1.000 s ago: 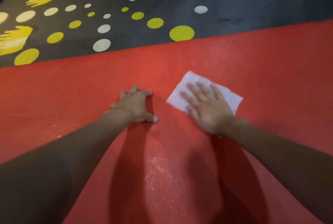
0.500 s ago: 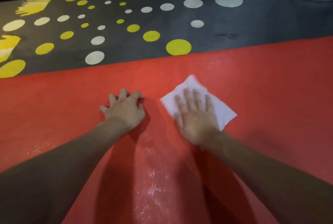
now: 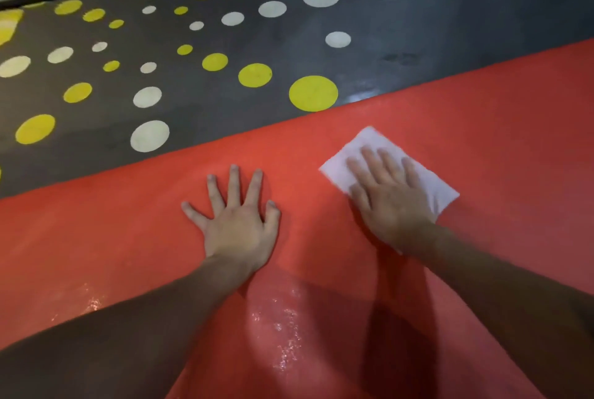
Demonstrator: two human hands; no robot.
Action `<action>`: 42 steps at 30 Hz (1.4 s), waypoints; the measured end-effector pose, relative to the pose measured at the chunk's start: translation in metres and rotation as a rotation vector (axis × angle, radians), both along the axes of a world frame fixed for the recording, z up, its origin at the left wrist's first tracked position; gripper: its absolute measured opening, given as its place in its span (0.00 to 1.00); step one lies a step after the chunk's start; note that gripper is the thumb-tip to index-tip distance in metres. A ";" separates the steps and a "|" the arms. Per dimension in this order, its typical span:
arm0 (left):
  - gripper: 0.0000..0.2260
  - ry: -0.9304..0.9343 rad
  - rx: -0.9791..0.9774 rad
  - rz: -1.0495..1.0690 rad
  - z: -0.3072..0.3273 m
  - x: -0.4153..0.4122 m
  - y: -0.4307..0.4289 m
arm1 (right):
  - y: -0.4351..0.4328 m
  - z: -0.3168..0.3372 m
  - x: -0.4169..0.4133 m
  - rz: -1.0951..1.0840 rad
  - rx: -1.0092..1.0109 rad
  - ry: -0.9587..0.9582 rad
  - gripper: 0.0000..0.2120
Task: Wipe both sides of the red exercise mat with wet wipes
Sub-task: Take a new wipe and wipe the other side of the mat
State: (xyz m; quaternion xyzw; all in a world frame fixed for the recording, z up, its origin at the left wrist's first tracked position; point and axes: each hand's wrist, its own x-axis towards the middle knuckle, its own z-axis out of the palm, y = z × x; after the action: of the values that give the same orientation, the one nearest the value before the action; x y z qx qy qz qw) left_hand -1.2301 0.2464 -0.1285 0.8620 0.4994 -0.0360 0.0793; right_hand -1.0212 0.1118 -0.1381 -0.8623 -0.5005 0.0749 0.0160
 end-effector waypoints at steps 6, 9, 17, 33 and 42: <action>0.28 -0.006 0.000 -0.002 -0.003 0.001 0.004 | 0.014 -0.001 -0.034 0.210 -0.029 -0.011 0.27; 0.29 -0.007 0.011 -0.005 -0.006 0.000 0.005 | 0.026 0.002 0.011 -0.034 -0.015 -0.018 0.29; 0.29 -0.007 0.024 0.011 -0.003 0.003 0.005 | 0.053 0.000 0.029 0.210 0.019 -0.025 0.30; 0.29 -0.049 0.059 -0.011 -0.007 0.004 0.006 | 0.127 -0.004 -0.006 0.027 0.037 -0.010 0.27; 0.31 -0.081 0.071 -0.007 -0.009 0.004 0.006 | 0.144 -0.002 -0.035 0.092 -0.003 -0.020 0.30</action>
State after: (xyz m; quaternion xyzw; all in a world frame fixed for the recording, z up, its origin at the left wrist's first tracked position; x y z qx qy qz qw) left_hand -1.2257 0.2527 -0.1375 0.8668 0.4937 0.0165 0.0687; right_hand -1.0562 0.2560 -0.1403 -0.8392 -0.5396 0.0676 0.0063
